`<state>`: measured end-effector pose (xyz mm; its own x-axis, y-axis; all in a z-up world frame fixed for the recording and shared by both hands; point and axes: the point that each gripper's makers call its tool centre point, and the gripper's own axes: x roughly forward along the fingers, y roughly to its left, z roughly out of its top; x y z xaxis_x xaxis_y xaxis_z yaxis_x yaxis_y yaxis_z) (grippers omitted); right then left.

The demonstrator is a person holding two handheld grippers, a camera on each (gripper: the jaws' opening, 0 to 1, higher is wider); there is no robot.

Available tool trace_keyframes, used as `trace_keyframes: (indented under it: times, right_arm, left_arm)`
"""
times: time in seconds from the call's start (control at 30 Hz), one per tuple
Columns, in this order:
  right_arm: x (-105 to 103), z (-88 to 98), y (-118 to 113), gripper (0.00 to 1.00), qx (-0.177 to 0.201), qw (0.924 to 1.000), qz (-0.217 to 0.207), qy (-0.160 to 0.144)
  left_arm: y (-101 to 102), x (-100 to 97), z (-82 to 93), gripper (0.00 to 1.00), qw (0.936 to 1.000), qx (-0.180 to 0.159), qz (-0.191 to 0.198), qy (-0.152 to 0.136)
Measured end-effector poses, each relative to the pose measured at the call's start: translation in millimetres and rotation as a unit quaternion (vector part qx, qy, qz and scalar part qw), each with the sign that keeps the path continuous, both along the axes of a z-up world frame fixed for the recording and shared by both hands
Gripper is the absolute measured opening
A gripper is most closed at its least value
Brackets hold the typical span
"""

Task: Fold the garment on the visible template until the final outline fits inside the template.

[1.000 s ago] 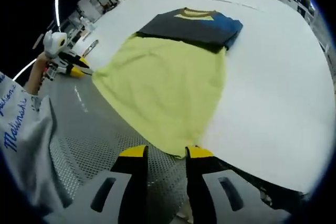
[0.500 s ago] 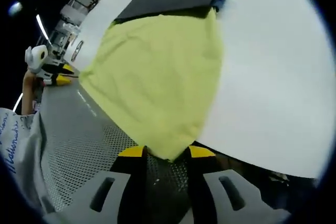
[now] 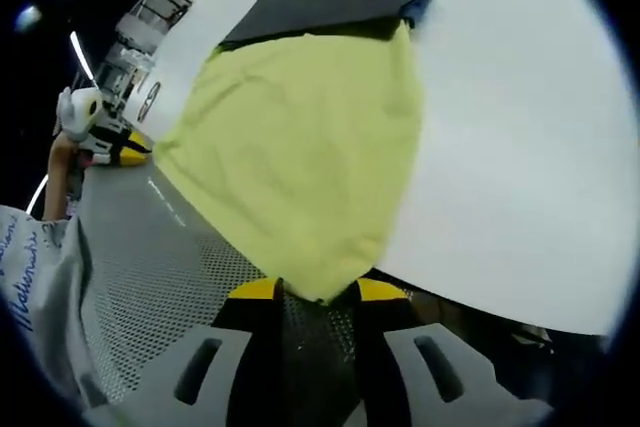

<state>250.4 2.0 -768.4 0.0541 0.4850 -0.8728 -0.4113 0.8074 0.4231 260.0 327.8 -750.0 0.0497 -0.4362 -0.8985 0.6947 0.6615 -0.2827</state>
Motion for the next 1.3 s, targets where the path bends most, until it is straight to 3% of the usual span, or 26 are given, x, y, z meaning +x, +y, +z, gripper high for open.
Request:
trace_keyframes:
  times: [0.2,0.27,0.5,0.8,0.97,1.17,1.23,1.3]
  right_arm:
    - [-1,2.3,1,0.22,-0.001,1.0,0.001,0.0]
    - [-1,2.8,1,0.21,0.001,1.0,-0.002,-0.001]
    - [-1,2.2,2,0.19,-0.003,1.0,0.009,0.003]
    - [-1,2.7,0,0.18,-0.003,1.0,-0.001,0.0]
    - [0,3.2,-1,0.16,-0.006,1.0,-0.007,-0.001]
    - [1,3.2,-1,0.15,-0.006,0.9999,-0.01,-0.001]
    - [3,3.7,-2,0.13,-0.01,0.9999,-0.01,-0.01]
    - [8,9.9,5,0.02,0.012,0.9993,-0.002,-0.034]
  left_arm:
    - [-2,0.7,-7.1,0.0,0.9999,0.007,-0.004,0.008]
    - [2,2.3,-6.4,0.01,0.9998,0.015,-0.008,-0.002]
    - [20,7.7,-9.0,0.08,0.9991,0.032,0.026,-0.009]
    - [10,6.5,-21.6,0.07,0.9987,0.02,0.033,0.034]
    - [6,4.6,-20.8,0.06,0.999,0.014,0.019,0.037]
    - [6,6.6,-24.5,0.0,0.9988,0.009,0.033,0.036]
    - [5,5.0,-21.5,0.0,0.9994,0.007,0.018,0.03]
    - [6,4.7,-19.7,0.0,0.9994,0.007,0.02,0.028]
